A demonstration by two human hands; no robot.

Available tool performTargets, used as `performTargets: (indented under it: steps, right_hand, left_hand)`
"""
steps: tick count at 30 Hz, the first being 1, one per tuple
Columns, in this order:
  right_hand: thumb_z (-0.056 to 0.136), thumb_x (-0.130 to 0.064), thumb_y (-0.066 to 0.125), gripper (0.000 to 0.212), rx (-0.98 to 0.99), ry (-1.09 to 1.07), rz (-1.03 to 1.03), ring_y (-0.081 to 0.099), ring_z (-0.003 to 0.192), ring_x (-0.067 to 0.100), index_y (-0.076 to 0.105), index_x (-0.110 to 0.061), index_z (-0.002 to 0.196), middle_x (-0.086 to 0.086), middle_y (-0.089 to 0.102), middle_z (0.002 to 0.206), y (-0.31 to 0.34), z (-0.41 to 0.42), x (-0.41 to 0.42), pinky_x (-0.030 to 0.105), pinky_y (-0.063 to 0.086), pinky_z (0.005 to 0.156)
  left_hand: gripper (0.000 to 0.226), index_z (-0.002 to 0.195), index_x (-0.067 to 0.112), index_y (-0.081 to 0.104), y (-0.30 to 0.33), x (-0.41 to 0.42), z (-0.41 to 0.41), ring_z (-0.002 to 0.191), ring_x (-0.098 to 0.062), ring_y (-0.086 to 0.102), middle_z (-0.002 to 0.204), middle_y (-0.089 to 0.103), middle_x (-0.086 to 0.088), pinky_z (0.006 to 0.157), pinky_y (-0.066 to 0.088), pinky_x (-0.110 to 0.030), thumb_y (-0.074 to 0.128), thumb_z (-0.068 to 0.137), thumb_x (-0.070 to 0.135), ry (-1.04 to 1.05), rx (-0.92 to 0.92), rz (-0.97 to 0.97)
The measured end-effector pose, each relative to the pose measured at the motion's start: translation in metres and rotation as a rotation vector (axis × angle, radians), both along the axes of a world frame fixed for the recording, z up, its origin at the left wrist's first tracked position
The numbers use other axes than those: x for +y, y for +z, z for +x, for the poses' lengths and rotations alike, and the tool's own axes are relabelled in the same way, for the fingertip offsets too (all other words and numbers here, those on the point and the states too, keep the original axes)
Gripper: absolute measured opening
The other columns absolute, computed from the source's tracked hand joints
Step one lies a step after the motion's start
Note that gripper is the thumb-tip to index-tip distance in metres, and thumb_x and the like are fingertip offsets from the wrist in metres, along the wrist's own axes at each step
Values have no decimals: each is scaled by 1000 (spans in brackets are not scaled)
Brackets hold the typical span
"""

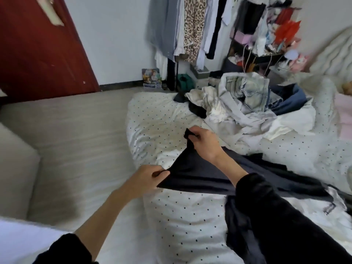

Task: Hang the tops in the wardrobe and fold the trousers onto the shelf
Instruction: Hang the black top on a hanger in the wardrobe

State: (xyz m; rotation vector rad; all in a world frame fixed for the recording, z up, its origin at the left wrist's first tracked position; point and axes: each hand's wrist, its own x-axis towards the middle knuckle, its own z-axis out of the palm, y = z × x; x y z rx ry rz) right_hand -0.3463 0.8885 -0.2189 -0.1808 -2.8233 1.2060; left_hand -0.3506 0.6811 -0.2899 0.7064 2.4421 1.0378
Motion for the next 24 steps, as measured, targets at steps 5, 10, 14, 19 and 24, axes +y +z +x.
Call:
performTargets:
  steps: [5, 10, 14, 19, 24]
  right_hand:
    - [95, 2, 47, 18, 102, 332, -155, 53, 69, 1, 63, -5, 95, -16, 54, 76, 39, -34, -128, 17, 43, 67]
    - [96, -1, 45, 19, 47, 656, -151, 54, 70, -9, 63, -8, 93, -11, 58, 80, 64, -31, -252, 8, 39, 68]
    - [96, -8, 49, 19, 14, 787, -149, 58, 75, 3, 67, -8, 98, -8, 64, 85, 73, -21, -322, 15, 42, 71]
    - [94, -3, 48, 19, 46, 916, -111, 55, 72, -10, 67, -6, 95, -13, 62, 82, 83, -11, -393, 6, 39, 70]
    - [95, -1, 46, 21, 96, 1046, -110, 56, 77, -3, 66, -7, 99, -17, 59, 83, 95, 1, -472, 8, 39, 75]
  left_hand:
    - [29, 70, 22, 61, 28, -123, -8, 58, -15, 55, 58, 55, 3, 62, 46, -28, 50, 96, 30, 338, -131, 235]
    - [49, 122, 47, 39, 59, -225, 13, 103, 1, 54, 119, 51, 22, 81, 44, -12, 62, 89, 19, 590, 109, 386]
    - [46, 120, 45, 46, 85, -279, 33, 116, 9, 47, 125, 51, 27, 94, 39, -10, 64, 88, 18, 563, 148, 446]
    - [13, 89, 23, 64, 104, -339, 63, 83, 5, 63, 80, 68, 22, 79, 45, -12, 64, 87, 11, 681, 123, 508]
    - [9, 94, 10, 58, 116, -398, 96, 74, -5, 66, 75, 69, 7, 71, 50, -16, 63, 87, 5, 764, 116, 591]
